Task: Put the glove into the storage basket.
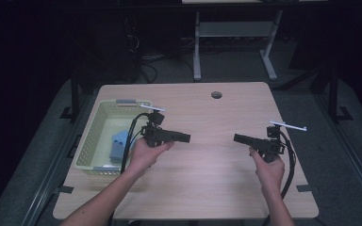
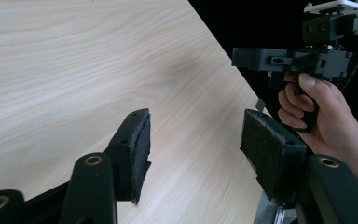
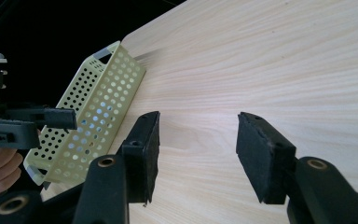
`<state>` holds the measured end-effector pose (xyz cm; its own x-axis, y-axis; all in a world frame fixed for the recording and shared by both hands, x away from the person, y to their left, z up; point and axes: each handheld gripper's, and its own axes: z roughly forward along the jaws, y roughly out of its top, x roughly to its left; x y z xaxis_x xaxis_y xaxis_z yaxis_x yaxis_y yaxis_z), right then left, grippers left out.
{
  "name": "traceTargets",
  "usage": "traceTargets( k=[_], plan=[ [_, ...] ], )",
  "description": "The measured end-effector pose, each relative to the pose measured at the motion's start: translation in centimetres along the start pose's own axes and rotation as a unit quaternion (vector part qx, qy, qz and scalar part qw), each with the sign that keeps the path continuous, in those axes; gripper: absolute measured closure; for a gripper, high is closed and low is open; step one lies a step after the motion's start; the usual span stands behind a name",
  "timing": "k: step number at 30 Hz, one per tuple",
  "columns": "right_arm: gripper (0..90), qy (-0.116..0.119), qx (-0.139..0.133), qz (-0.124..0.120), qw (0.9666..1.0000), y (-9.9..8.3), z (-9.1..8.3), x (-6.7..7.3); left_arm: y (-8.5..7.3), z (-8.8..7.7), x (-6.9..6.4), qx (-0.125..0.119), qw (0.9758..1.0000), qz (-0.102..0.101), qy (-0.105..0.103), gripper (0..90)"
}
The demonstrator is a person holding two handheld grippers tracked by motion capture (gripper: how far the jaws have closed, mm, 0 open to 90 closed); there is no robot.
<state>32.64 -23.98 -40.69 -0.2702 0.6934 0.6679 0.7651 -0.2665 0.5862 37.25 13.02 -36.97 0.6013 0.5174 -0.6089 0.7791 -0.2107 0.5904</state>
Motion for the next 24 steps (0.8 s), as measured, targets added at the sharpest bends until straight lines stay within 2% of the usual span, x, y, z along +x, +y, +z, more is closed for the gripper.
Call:
traceTargets(
  k=[12,15,24],
  plan=[
    [47.3,-0.005,-0.011,0.026,0.9996,-1.1,-1.1,-2.2,-0.6,2.2,-0.7,0.007,0.9999,0.01,-0.012,36.9],
    [47.3,-0.008,-0.011,0.031,0.9994,-1.5,-1.3,-2.8,-0.9,3.0,-1.0,0.017,0.9996,0.018,-0.011,35.6],
    [46.2,-0.028,-0.015,0.046,0.9985,-2.8,-2.5,-5.0,-2.0,4.8,-1.1,0.029,0.9991,0.018,-0.024,32.0]
  ],
)
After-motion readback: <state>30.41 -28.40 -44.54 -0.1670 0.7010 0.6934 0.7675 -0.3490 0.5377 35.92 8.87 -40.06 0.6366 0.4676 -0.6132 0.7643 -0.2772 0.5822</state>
